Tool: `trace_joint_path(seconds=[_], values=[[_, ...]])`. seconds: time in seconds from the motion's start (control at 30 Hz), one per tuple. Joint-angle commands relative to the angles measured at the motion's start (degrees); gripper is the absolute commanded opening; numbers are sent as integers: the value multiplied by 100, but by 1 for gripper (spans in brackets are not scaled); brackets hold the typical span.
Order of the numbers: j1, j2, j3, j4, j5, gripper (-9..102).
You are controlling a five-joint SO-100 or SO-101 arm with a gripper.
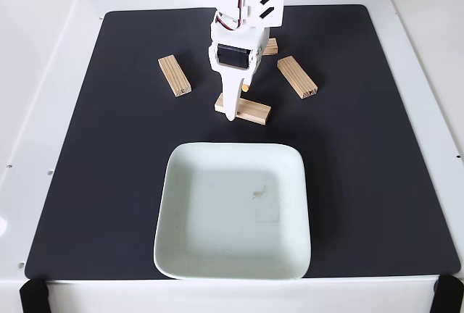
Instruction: Pick up the wooden block and place them on the plate.
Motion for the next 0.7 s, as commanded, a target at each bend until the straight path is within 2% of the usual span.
trace_joint_path(seconds=[0.0,0.57,0.67], values=[[-9,26,-220,-53,62,28],[158,-598,-993,-26,35,28],[149,-598,-940,-44,0,20]])
